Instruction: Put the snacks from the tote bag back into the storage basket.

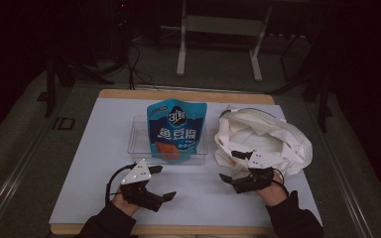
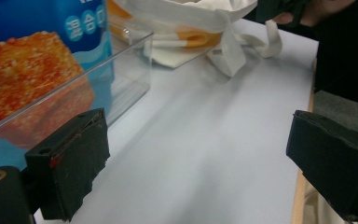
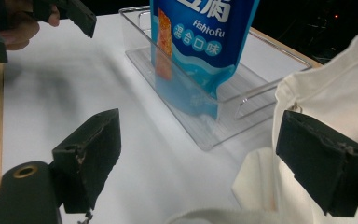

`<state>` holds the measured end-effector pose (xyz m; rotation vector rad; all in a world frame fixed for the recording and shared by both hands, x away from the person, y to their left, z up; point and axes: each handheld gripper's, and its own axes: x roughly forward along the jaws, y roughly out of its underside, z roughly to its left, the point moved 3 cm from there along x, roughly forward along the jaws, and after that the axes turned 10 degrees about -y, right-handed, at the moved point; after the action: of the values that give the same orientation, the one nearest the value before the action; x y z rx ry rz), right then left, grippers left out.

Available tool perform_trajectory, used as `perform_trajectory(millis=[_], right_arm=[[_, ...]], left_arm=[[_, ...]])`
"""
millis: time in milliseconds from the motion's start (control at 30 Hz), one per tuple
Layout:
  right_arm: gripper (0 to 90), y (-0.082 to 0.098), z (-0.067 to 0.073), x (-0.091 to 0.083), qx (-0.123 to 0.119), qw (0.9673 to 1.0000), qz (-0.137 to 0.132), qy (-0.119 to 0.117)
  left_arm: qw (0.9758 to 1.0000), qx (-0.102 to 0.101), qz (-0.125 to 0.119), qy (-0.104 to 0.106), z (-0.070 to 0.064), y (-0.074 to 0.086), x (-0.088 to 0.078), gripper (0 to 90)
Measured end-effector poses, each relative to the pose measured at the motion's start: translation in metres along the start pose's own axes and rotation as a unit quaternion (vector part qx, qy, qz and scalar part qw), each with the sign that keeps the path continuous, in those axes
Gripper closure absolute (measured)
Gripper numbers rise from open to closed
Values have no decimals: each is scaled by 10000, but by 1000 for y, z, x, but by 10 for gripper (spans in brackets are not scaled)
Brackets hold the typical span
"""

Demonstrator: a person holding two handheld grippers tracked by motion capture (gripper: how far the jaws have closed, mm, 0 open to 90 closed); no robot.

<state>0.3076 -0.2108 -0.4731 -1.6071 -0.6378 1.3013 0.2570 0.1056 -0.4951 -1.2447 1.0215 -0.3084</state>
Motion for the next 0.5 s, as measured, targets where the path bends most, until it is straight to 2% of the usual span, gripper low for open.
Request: perform_trajectory(millis=[100, 300, 500], right_arm=[[140, 8, 2, -4, 30, 9999, 8, 131], [140, 21, 3, -5, 52, 9997, 125, 223], [140, 27, 5, -5, -20, 9993, 206, 319]], left_arm=[[9999, 83, 42, 47, -3, 0, 2, 60], [9997, 210, 110, 103, -8, 2, 8, 60], [9985, 512, 163, 50, -14, 3, 11, 60]])
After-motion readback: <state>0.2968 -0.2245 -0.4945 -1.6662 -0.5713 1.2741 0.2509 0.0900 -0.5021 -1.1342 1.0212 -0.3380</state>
